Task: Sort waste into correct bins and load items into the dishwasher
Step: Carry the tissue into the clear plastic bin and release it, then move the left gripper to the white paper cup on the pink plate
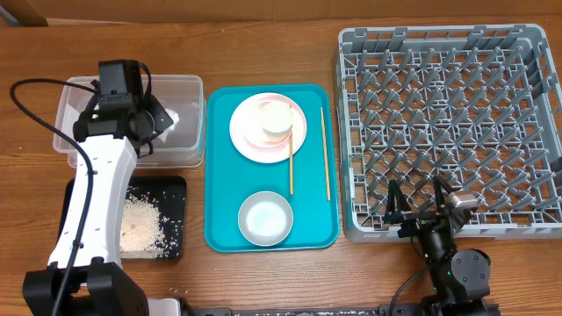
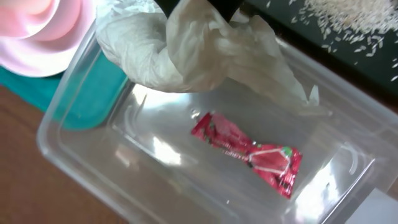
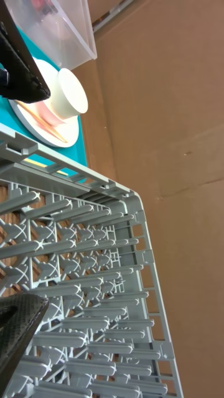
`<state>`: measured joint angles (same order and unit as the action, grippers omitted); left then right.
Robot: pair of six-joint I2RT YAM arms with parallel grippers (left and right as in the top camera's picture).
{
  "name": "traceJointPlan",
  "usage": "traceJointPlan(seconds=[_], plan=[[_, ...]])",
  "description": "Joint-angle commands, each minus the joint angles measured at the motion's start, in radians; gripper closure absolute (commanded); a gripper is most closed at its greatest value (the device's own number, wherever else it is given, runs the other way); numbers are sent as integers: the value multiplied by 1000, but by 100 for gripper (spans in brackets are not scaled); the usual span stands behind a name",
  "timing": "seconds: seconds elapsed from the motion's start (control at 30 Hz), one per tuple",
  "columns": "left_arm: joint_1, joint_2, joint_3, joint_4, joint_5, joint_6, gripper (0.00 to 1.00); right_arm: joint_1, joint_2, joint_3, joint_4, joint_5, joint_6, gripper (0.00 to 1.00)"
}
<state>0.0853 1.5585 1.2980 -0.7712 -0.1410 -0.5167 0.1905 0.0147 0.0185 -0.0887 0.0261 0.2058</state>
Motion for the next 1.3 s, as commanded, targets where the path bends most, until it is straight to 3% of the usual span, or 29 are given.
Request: traceJointPlan(seconds=[0.0,0.23,0.37,0.43,0.53,0.6,0.83,0.9,1.1,1.27], plan=[[0,44,-1,29,22,-24,96,-3,-12,-11,8,1,-5,0],[0,129,-1,28,23,-37,96,-3,-12,-11,7,1,-5,0],[0,137,1,29,31,-37,88,-3,-12,-11,8,1,-5,0],[0,130,5,28,31,-37,75,-3,-12,-11,7,1,-5,0],[0,120,18,19,35,-37,37,-3,-12,-11,8,1,-5,0],[0,113,33,4,37,-36,30,-3,-12,-11,8,1,-5,0],[-1,95,132,-97,100,-7,34,-3,-12,-11,7,1,-5,0],[-1,88,167,-130,180,19,35,-3,-12,-11,8,1,-5,0],[-4,83,192,-145,623,76,32,-3,-12,-11,8,1,-5,0],[-22,83,192,-210,692,76,24,-3,-12,-11,8,1,-5,0]])
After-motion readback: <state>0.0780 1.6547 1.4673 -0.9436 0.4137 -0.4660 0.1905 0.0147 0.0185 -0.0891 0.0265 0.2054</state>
